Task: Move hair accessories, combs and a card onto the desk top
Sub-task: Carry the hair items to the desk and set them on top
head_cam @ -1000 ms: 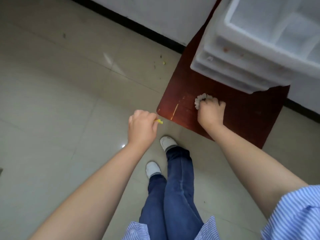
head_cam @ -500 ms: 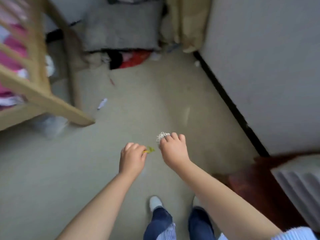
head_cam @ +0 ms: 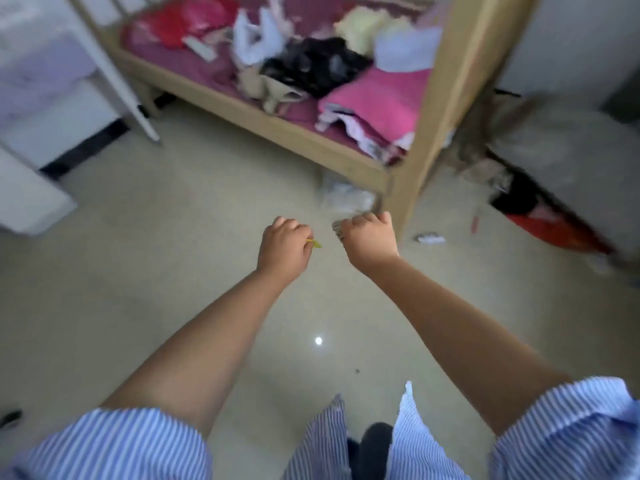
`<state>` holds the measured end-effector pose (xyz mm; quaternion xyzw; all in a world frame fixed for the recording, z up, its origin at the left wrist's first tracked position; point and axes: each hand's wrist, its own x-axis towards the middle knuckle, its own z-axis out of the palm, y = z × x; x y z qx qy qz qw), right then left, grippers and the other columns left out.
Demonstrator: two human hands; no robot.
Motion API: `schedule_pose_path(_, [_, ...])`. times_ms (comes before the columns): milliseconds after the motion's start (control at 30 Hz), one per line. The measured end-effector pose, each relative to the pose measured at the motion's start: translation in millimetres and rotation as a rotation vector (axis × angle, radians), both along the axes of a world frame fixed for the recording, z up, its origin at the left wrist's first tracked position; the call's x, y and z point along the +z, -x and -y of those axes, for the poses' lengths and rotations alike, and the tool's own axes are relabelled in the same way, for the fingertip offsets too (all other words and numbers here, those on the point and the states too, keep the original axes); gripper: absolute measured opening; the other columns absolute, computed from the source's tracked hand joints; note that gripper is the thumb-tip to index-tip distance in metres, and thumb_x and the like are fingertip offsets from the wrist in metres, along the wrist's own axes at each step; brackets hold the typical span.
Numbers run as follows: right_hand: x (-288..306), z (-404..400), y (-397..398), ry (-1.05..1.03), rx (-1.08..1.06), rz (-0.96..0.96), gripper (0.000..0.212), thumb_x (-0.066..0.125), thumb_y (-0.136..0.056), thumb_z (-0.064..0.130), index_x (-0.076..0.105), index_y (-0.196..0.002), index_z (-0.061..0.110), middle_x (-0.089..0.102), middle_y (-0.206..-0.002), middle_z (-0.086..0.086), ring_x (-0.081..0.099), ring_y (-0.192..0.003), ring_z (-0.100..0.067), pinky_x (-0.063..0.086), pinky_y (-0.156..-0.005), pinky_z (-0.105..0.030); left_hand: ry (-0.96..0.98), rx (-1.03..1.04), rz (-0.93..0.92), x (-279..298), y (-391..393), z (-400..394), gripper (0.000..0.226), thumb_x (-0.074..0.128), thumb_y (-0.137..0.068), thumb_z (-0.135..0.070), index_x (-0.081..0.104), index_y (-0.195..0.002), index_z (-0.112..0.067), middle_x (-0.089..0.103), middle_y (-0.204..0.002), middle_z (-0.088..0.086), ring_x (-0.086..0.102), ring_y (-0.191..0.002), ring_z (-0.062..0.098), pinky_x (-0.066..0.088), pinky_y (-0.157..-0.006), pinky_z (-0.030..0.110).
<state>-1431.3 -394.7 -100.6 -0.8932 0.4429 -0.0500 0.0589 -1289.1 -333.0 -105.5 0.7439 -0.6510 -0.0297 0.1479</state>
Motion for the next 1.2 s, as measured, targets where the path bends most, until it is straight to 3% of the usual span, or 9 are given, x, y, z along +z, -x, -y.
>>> schedule_pose_path(100, [23.7, 30.3, -104.1, 0.042, 0.169, -0.037, 0.024, 0.046, -0.088, 0.002, 0.06, -0.107, 0.006, 0.068, -0.106, -0.015, 0.056, -0.102, -0.03, 0.033, -0.082, -0.036, 0.037, 0.165, 0.009, 17.6, -92.9, 7.7, 0.015, 0.057, -0.088, -0.014, 0.067, -0.096, -0.007, 0.068, -0.1, 0.015, 0.051, -0.104, 0.03, 0.041, -0.083, 0.037])
schedule_pose_path(233, [42.8, 80.2, -242.5, 0.102, 0.326, -0.083, 0.018, 0.05, -0.089, 0.005, 0.061, -0.103, 0.008, 0.069, -0.103, -0.011, 0.057, -0.1, -0.03, 0.036, -0.089, -0.037, 0.061, 0.355, 0.036, 32.4, -223.2, 32.1, 0.015, 0.057, -0.086, -0.013, 0.067, -0.095, -0.006, 0.068, -0.099, 0.016, 0.052, -0.103, 0.031, 0.043, -0.085, 0.038])
schedule_pose_path(367, [57.5, 138.9, -380.9, 0.123, 0.428, -0.052, 0.014, 0.049, -0.09, 0.007, 0.062, -0.093, 0.009, 0.07, -0.095, -0.01, 0.059, -0.092, -0.029, 0.037, -0.088, -0.036, 0.065, 0.519, 0.078, 44.9, -355.9, 70.0, 0.015, 0.056, -0.087, -0.013, 0.067, -0.095, -0.008, 0.069, -0.098, 0.016, 0.054, -0.099, 0.032, 0.042, -0.082, 0.037])
schedule_pose_path(500, [82.6, 186.1, -527.1, 0.143, 0.578, -0.031, 0.014, 0.049, -0.093, 0.013, 0.062, -0.096, 0.011, 0.07, -0.1, -0.008, 0.061, -0.095, -0.027, 0.035, -0.083, -0.034, 0.034, 0.676, 0.064, 70.3, -481.9, 91.7, 0.017, 0.053, -0.089, -0.014, 0.066, -0.098, -0.008, 0.068, -0.101, 0.015, 0.052, -0.102, 0.03, 0.042, -0.086, 0.035])
schedule_pose_path(733, [105.0, 200.9, -781.2, 0.198, 0.737, 0.028, 0.014, 0.048, -0.094, 0.014, 0.062, -0.097, 0.012, 0.071, -0.1, -0.007, 0.062, -0.096, -0.027, 0.039, -0.088, -0.035, 0.019, 0.925, 0.149, 107.1, -694.7, 85.9, 0.017, 0.055, -0.088, -0.015, 0.068, -0.097, -0.008, 0.069, -0.098, 0.015, 0.054, -0.1, 0.033, 0.045, -0.083, 0.039])
schedule_pose_path(933, [121.0, 202.6, -993.8, 0.244, 0.786, 0.09, 0.015, 0.05, -0.092, 0.011, 0.063, -0.098, 0.01, 0.071, -0.102, -0.009, 0.061, -0.099, -0.028, 0.038, -0.092, -0.037, 0.046, 1.021, 0.148, 120.0, -903.1, 84.7, 0.019, 0.053, -0.089, -0.015, 0.067, -0.102, -0.009, 0.068, -0.104, 0.014, 0.053, -0.106, 0.032, 0.045, -0.085, 0.038])
schedule_pose_path(1100, [141.4, 220.1, -1142.0, 0.244, 0.814, 0.071, 0.019, 0.046, -0.095, 0.02, 0.061, -0.102, 0.011, 0.069, -0.109, -0.008, 0.06, -0.105, -0.026, 0.04, -0.091, -0.036, 0.031, 1.048, 0.159, 134.4, -1056.6, 93.2, 0.019, 0.051, -0.09, -0.018, 0.067, -0.099, -0.013, 0.07, -0.102, 0.009, 0.057, -0.1, 0.028, 0.046, -0.082, 0.035])
schedule_pose_path(1200, [144.3, 231.5, -1224.3, 0.196, 0.821, 0.099, 0.022, 0.046, -0.096, 0.026, 0.061, -0.09, 0.011, 0.069, -0.104, -0.01, 0.061, -0.102, -0.026, 0.042, -0.087, -0.035, 0.036, 1.029, 0.132, 135.7, -1137.7, 103.7, 0.019, 0.05, -0.09, -0.016, 0.067, -0.097, -0.01, 0.07, -0.1, 0.01, 0.058, -0.097, 0.028, 0.046, -0.082, 0.037])
